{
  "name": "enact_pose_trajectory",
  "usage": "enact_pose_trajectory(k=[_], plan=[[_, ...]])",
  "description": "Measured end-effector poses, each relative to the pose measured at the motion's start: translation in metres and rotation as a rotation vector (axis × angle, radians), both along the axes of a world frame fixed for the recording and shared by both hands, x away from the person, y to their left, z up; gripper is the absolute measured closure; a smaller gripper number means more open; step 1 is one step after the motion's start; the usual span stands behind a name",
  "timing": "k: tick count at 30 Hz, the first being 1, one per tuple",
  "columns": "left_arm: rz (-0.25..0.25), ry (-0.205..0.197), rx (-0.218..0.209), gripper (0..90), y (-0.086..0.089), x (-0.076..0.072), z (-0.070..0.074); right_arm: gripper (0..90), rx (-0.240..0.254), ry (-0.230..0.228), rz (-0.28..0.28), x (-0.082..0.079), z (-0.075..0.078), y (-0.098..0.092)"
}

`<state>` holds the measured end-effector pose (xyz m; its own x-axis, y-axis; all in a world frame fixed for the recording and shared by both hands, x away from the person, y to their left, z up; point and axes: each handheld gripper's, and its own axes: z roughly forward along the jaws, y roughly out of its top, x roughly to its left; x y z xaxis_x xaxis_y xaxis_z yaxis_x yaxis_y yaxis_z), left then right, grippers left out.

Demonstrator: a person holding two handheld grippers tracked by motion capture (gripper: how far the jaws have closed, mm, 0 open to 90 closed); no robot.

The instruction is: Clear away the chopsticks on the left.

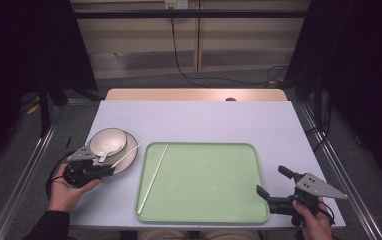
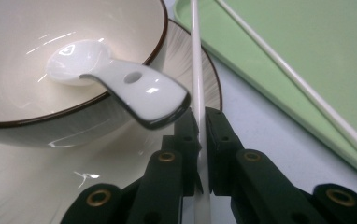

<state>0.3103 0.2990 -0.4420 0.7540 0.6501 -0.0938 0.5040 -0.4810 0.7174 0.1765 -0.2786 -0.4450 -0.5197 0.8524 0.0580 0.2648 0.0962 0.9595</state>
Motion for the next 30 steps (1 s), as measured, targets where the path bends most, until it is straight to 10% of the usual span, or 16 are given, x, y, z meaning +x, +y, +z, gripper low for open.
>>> enact_pose_trajectory(k=[30], plan=[[0.015,-0.051,-0.082,84.8,-0.010,-0.035,0.009,1.5,0.001,0.000,0.001,0.000,0.000,0.000]])
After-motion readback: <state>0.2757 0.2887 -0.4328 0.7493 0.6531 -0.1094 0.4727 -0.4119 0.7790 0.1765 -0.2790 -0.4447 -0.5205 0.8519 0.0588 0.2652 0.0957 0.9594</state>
